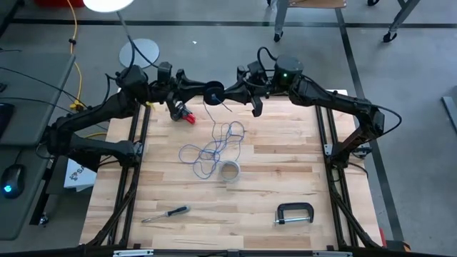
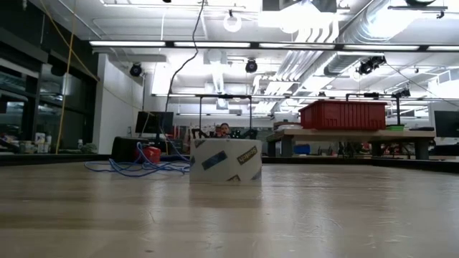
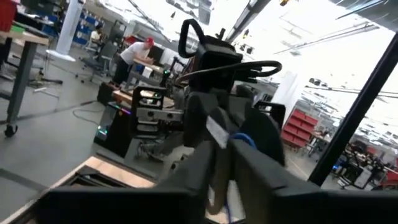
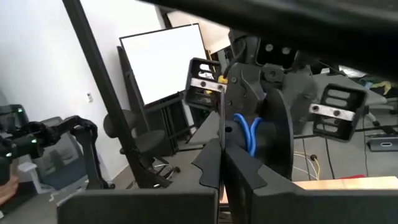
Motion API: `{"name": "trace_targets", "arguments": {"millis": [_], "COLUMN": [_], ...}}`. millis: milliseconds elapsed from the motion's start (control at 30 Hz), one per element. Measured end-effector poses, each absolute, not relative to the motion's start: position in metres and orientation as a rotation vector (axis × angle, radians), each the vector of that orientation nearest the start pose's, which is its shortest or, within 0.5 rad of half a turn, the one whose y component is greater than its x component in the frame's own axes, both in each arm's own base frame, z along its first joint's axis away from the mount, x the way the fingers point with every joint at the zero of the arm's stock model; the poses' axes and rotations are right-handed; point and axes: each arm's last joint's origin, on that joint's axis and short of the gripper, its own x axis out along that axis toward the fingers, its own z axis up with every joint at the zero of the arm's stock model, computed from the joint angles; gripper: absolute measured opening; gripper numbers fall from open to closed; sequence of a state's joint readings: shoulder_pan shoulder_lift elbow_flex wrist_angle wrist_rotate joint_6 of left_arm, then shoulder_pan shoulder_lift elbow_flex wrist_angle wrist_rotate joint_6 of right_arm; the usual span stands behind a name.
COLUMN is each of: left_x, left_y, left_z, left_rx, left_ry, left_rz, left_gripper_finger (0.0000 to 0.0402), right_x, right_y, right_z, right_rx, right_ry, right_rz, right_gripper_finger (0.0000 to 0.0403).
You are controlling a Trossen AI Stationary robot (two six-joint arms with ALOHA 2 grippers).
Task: Coil cords
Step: Coil the blue wire on the spool
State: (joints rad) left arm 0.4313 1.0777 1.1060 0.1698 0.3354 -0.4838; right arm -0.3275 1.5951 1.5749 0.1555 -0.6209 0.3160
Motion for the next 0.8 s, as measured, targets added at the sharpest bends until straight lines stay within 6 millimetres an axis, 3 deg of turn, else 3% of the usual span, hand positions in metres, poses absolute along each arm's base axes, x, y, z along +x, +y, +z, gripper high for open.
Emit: {"name": "trace_targets", "arguments": {"millis": [67, 233, 600, 800], "left_x": [0.215, 0.212, 0.182, 0.172], "left_y": [0.088, 0.089, 0.101, 0.113], "left_z": [0.42, 0.421, 0.427, 0.435], "left_rx": [-0.423, -0.428, -0.495, -0.608], "left_ry": [-0.189, -0.193, -0.233, -0.389], "left_rz": [0.043, 0.049, 0.229, 0.375], "left_gripper_finger": [0.0014, 0.0004, 0.0001, 0.0001], "right_x": [0.349, 0.349, 0.321, 0.322], "right_y": [-0.101, -0.104, -0.112, -0.1], "right_z": [0.435, 0.438, 0.457, 0.448], "right_rx": [0.248, 0.29, 0.198, 0.14], "right_ry": [-0.079, -0.109, -0.146, -0.029], "right_rz": [0.311, 0.236, 0.043, -0.045], "right_gripper_finger": [0.0, 0.0005, 0.0129, 0.0141]}}
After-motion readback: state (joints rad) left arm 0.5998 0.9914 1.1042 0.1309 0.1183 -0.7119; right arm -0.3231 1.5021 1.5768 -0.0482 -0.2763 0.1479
